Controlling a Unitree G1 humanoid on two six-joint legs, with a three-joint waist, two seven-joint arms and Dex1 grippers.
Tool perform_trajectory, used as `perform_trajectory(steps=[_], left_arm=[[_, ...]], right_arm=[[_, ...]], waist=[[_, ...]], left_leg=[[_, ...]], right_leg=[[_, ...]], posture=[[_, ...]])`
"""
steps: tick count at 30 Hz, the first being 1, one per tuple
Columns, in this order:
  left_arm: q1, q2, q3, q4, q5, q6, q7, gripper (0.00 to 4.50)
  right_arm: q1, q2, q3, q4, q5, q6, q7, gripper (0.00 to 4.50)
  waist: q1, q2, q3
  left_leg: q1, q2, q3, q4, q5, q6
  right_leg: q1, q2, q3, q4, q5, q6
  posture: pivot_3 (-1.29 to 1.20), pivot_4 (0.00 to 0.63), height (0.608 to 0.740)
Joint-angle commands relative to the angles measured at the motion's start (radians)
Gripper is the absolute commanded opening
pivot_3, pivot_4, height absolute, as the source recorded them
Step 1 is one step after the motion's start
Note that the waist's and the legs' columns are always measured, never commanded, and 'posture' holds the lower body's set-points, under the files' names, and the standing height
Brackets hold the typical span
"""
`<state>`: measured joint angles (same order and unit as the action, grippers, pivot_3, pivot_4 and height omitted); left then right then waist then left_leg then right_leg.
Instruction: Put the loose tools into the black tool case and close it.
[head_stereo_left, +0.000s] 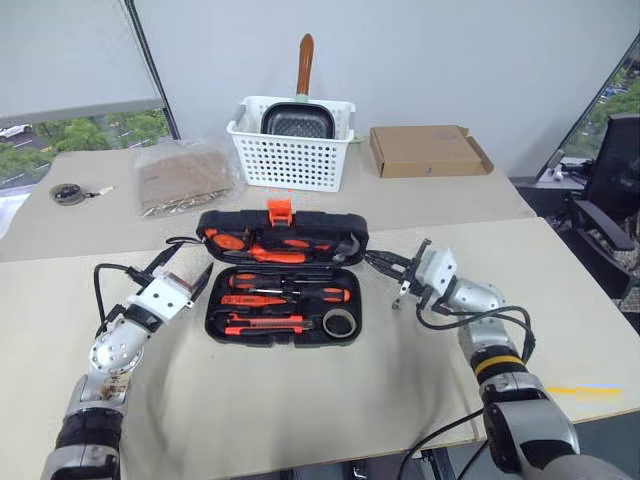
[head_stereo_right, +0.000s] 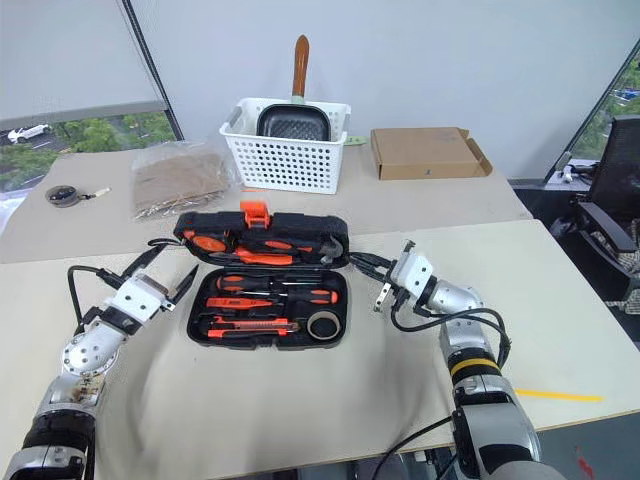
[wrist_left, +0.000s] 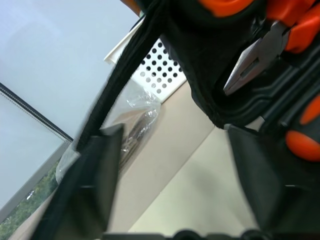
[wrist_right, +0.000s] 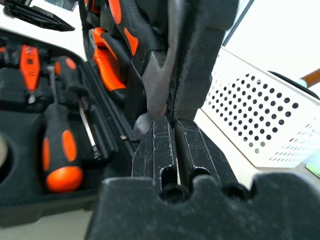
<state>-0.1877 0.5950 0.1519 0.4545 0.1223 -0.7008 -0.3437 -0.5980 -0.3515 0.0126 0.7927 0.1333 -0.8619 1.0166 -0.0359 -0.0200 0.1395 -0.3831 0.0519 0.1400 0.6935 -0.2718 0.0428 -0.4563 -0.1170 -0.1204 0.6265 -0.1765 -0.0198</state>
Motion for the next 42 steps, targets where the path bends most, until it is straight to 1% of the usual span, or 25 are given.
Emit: perform_trajectory(steps=[1, 2, 3, 5, 7, 8, 10, 11, 13, 17, 20, 21, 23, 25, 26, 28, 30, 34, 39, 42], left_arm=[[0.057, 0.039, 0.009, -0.020, 0.020, -0.028, 0.014, 4.50], [0.083, 0.050, 0.017, -0.019, 0.018, -0.027, 0.013, 4.50], [0.127, 0.069, 0.036, -0.001, 0.011, -0.018, 0.010, 4.50], [0.188, 0.095, 0.069, 0.049, -0.022, 0.015, 0.003, 4.50], [0.203, 0.103, 0.121, 0.121, -0.090, 0.100, 0.004, 4.50], [0.190, 0.110, 0.145, 0.165, -0.121, 0.139, 0.007, 4.50], [0.140, 0.122, 0.177, 0.234, -0.169, 0.211, 0.005, 4.50], [0.115, 0.127, 0.179, 0.247, -0.181, 0.228, -0.004, 4.50], [0.066, 0.127, 0.172, 0.250, -0.202, 0.254, -0.033, 4.50], [-0.058, 0.109, 0.165, 0.222, -0.249, 0.361, -0.065, 4.50], [-0.136, 0.085, 0.154, 0.115, -0.340, 0.524, -0.153, 4.50], [-0.170, 0.074, 0.143, 0.054, -0.392, 0.595, -0.204, 4.50], [-0.219, 0.059, 0.119, -0.036, -0.464, 0.681, -0.302, 4.50], [-0.258, 0.049, 0.098, -0.095, -0.517, 0.733, -0.389, 4.50], [-0.277, 0.047, 0.083, -0.118, -0.532, 0.753, -0.425, 4.50], [-0.303, 0.041, 0.041, -0.171, -0.553, 0.794, -0.500, 4.50], [-0.324, 0.029, -0.003, -0.210, -0.558, 0.814, -0.557, 4.50], [-0.348, -0.006, -0.078, -0.244, -0.536, 0.844, -0.611, 4.50], [-0.357, -0.032, -0.176, -0.174, -0.438, 0.770, -0.667, 4.50], [-0.385, -0.058, -0.201, -0.116, -0.395, 0.763, -0.647, 4.50]], right_arm=[[0.064, -0.072, 0.052, -0.076, -0.032, 0.026, 0.050, 0.76], [0.092, -0.099, 0.059, -0.107, -0.026, 0.082, 0.068, 0.99], [0.148, -0.151, 0.063, -0.184, 0.017, 0.209, 0.120, 1.27], [0.243, -0.240, 0.070, -0.328, 0.074, 0.411, 0.194, 2.12], [0.319, -0.305, 0.074, -0.468, 0.138, 0.540, 0.243, 2.71], [0.360, -0.333, 0.079, -0.573, 0.187, 0.641, 0.247, 2.71], [0.423, -0.373, 0.098, -0.787, 0.299, 0.850, 0.246, 2.71], [0.440, -0.385, 0.111, -0.871, 0.333, 0.942, 0.236, 2.71], [0.449, -0.391, 0.138, -0.969, 0.355, 1.058, 0.214, 2.71], [0.424, -0.367, 0.205, -1.068, 0.358, 1.239, 0.164, 2.71], [0.405, -0.308, 0.221, -1.087, 0.390, 1.340, 0.120, 2.71], [0.394, -0.269, 0.217, -1.085, 0.430, 1.402, 0.089, 2.71], [0.368, -0.198, 0.211, -1.066, 0.458, 1.467, 0.030, 2.71], [0.334, -0.145, 0.214, -1.005, 0.399, 1.438, -0.025, 2.71], [0.312, -0.124, 0.221, -0.958, 0.345, 1.386, -0.053, 2.71], [0.262, -0.068, 0.200, -0.856, 0.279, 1.297, -0.125, 2.71], [0.203, -0.007, 0.154, -0.763, 0.254, 1.238, -0.201, 2.71], [0.108, 0.058, 0.116, -0.597, 0.170, 1.072, -0.292, 2.71], [-0.007, 0.115, 0.078, -0.366, 0.073, 0.898, -0.411, 2.71], [-0.027, 0.122, 0.067, -0.333, 0.067, 0.870, -0.411, 2.71]], waist=[[0.002, 0.000, 0.000], [0.003, 0.000, 0.000], [0.007, 0.000, 0.000], [0.016, 0.000, 0.000], [0.023, 0.003, -0.001], [0.025, 0.004, -0.002], [0.026, 0.003, -0.003], [0.023, 0.003, -0.003], [0.025, 0.002, -0.002], [0.042, -0.004, 0.000], [0.056, -0.008, -0.001], [0.059, -0.008, -0.001], [0.063, -0.010, -0.002], [0.060, -0.010, -0.002], [0.058, -0.010, -0.002], [0.045, -0.010, -0.002], [0.035, -0.010, -0.002], [0.033, -0.009, -0.001], [0.027, -0.009, -0.001], [0.023, -0.009, 0.000]], left_leg=[[0.000, 0.000, 0.000, 0.000, 0.000, 0.000], [0.001, 0.000, 0.000, 0.000, 0.000, 0.000], [0.001, 0.000, 0.000, 0.000, 0.000, 0.000], [0.000, 0.000, 0.000, -0.001, -0.002, 0.002], [0.001, 0.000, 0.000, -0.001, -0.005, 0.005], [0.003, 0.000, 0.000, 0.000, -0.006, 0.006], [0.003, 0.000, 0.000, 0.000, -0.007, 0.006], [0.004, 0.001, -0.001, 0.000, -0.009, 0.002], [0.007, 0.002, -0.002, 0.000, -0.011, -0.001], [0.007, 0.001, -0.004, 0.000, -0.011, -0.003], [0.005, 0.001, -0.004, 0.001, -0.009, -0.005], [0.004, 0.001, -0.004, 0.002, -0.009, -0.005], [0.000, -0.001, -0.004, 0.004, -0.008, -0.006], [-0.002, -0.002, -0.004, 0.004, -0.008, -0.003], [-0.003, -0.002, -0.004, 0.004, -0.004, 0.003], [-0.003, -0.003, -0.002, 0.005, -0.001, -0.003], [-0.002, -0.004, 0.001, 0.004, -0.001, -0.002], [-0.001, -0.004, 0.000, 0.003, 0.001, -0.005], [0.000, 0.001, -0.002, 0.001, 0.002, -0.008], [0.000, 0.001, -0.002, 0.001, 0.003, -0.008]], right_leg=[[0.000, 0.000, 0.000, 0.000, 0.000, 0.000], [0.000, 0.000, 0.000, 0.000, -0.001, -0.001], [0.000, 0.000, 0.000, 0.000, -0.001, -0.001], [0.000, -0.003, 0.000, 0.000, -0.002, -0.002], [-0.001, -0.007, -0.001, 0.001, -0.002, -0.005], [0.000, -0.013, -0.002, 0.000, -0.002, -0.004], [0.001, -0.013, -0.003, 0.000, -0.005, -0.001], [0.001, -0.014, -0.005, 0.000, -0.005, 0.000], [0.002, -0.015, -0.008, 0.000, -0.004, 0.001], [0.002, -0.024, -0.026, -0.001, -0.003, 0.004], [0.001, -0.028, -0.036, -0.001, -0.002, 0.006], [0.000, -0.028, -0.038, -0.001, -0.001, 0.007], [0.000, -0.028, -0.038, -0.001, 0.000, 0.005], [0.000, -0.028, -0.038, -0.002, 0.001, 0.002], [-0.001, -0.027, -0.038, -0.002, 0.002, 0.002], [0.000, -0.027, -0.038, -0.003, 0.003, 0.001], [0.000, -0.027, -0.036, -0.005, 0.001, 0.003], [0.000, -0.026, -0.035, -0.003, 0.001, 0.003], [0.000, -0.017, -0.033, -0.002, 0.001, 0.003], [-0.001, -0.015, -0.032, -0.001, 0.001, 0.003]], posture=[[0.00, 0.150, 0.700], [0.00, 0.150, 0.700], [0.00, 0.150, 0.700], [0.00, 0.150, 0.700], [0.00, 0.150, 0.700], [0.00, 0.150, 0.700], [0.00, 0.150, 0.700], [0.00, 0.150, 0.700], [0.00, 0.150, 0.700], [0.00, 0.150, 0.700], [0.00, 0.150, 0.700], [0.00, 0.150, 0.700], [0.00, 0.150, 0.700], [0.00, 0.150, 0.700], [0.00, 0.150, 0.700], [0.00, 0.150, 0.700], [0.00, 0.150, 0.700], [0.00, 0.150, 0.700], [0.00, 0.150, 0.700], [0.00, 0.150, 0.700]])
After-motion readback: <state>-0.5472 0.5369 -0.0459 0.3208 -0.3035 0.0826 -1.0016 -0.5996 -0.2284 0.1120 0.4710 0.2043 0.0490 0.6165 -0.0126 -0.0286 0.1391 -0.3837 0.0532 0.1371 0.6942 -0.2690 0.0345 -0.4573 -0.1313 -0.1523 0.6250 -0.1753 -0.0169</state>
